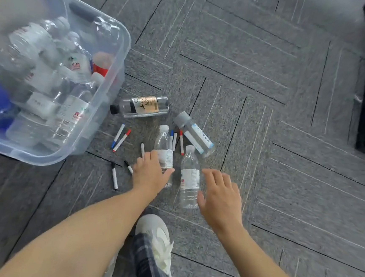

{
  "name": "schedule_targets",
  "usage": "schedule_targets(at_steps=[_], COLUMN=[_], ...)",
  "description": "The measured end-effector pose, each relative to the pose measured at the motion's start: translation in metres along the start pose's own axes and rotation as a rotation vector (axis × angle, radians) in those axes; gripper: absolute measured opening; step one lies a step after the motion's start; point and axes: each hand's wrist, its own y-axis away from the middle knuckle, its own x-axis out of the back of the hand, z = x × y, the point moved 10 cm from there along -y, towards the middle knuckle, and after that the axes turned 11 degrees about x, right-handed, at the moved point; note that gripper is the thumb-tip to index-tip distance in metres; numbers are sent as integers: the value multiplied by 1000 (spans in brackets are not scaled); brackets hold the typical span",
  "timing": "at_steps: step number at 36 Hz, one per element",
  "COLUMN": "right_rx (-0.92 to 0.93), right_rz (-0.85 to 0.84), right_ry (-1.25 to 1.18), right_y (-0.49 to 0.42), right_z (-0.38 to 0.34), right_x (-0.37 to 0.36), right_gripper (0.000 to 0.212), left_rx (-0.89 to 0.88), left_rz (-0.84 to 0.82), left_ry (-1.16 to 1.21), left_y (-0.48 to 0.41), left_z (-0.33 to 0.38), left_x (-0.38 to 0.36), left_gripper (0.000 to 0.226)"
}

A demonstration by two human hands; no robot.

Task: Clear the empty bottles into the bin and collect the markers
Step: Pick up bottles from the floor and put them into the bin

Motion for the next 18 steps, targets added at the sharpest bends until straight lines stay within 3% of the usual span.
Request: schedule_targets(at_steps=[5, 11, 18], right_rx=[13, 25, -116], right_rz=[-38, -84, -161], right_ry=[-10, -12, -35], right_y=[-6, -18, -33], right_z=[10, 12, 8], right_x=[-14, -31, -67], right_gripper=[54, 55, 62], left_rx=[93, 193, -58], left_rz=[-61, -189, -99], left_ry=[31, 168, -95], left_y=[-22, -39, -33], left_z=[-2, -8, -13], left_x=[-25, -31, 23], left_gripper=[95, 65, 58])
